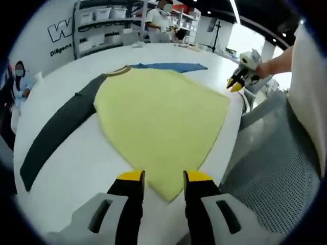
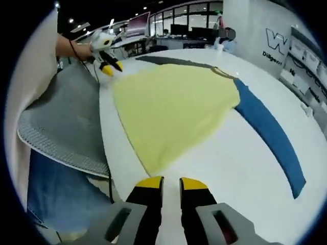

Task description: Fold the garment on the visible template until the final outline fits inside the template.

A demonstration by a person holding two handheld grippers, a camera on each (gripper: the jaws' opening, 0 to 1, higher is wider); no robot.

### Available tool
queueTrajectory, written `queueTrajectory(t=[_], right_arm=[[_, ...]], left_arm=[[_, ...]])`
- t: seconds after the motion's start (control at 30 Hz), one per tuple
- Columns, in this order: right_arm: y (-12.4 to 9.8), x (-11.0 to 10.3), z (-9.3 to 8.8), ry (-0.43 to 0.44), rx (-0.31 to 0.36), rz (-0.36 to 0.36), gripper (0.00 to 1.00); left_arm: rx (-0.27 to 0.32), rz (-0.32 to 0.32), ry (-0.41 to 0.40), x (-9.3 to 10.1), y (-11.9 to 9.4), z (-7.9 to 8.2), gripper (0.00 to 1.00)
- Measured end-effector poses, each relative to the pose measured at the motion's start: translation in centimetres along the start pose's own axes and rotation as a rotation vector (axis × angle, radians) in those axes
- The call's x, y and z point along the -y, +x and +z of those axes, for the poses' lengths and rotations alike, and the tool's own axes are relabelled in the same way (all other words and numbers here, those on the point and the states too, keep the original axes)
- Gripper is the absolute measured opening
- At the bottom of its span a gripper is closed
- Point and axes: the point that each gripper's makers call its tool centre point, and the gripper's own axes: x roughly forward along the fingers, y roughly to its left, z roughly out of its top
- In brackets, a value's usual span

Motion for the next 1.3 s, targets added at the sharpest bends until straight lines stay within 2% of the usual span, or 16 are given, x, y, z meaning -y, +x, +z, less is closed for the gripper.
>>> queueTrajectory(t=[0.37,0.47,0.57,0.93,1.3], right_arm=[[-3.3,9.8,-1.2,0.29,0.075,-0.283,0.05],[-4.2,12.3,-1.6,0.377,0.104,-0.354,0.05],[-4.9,14.4,-2.5,0.433,0.105,-0.407,0.06],[-6.4,20.4,-4.4,0.586,0.13,-0.529,0.06],[-6.1,24.7,-5.1,0.651,0.128,-0.59,0.1]], left_arm=[[0.113,0.009,-0.068,1.0,1.5,2.4,0.41],[0.127,0.015,-0.082,1.1,1.6,2.7,0.45],[0.136,0.022,-0.085,1.1,1.7,2.9,0.48],[0.179,0.045,-0.103,1.4,1.6,4.2,0.53],[0.217,0.044,-0.073,2.3,1.7,6.0,0.63]])
